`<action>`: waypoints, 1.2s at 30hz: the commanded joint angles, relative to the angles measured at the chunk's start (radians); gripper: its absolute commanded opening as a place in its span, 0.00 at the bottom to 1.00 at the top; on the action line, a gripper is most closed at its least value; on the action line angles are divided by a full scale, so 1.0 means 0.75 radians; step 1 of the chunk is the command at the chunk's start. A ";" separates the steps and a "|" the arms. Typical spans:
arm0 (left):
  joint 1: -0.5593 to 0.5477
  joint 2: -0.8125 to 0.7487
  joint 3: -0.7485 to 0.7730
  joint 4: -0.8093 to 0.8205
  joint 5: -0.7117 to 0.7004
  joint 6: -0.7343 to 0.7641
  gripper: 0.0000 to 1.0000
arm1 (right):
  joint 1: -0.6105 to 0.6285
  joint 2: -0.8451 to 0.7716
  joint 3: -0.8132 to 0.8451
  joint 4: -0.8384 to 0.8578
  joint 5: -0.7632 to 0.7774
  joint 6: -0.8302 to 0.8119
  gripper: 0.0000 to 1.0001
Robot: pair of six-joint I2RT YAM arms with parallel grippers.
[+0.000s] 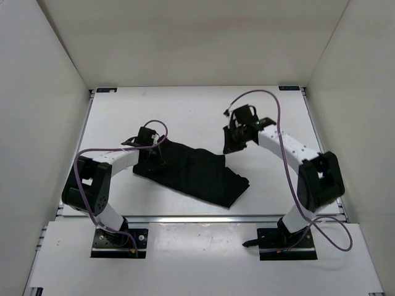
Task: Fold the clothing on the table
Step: Fold the skirt
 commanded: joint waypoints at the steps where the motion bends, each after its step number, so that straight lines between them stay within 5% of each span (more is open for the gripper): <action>1: -0.036 -0.088 -0.047 -0.015 0.016 -0.010 0.00 | 0.089 -0.143 -0.235 0.071 -0.038 0.185 0.00; 12: 0.011 -0.139 -0.078 -0.034 0.008 -0.002 0.00 | 0.132 -0.230 -0.600 0.194 -0.067 0.290 0.01; 26: 0.142 -0.170 -0.037 -0.009 0.172 0.014 0.04 | 0.049 0.034 -0.422 0.116 0.160 0.318 0.00; 36: 0.168 -0.107 0.027 -0.027 0.131 0.043 0.10 | -0.178 0.210 -0.189 0.098 0.214 0.255 0.00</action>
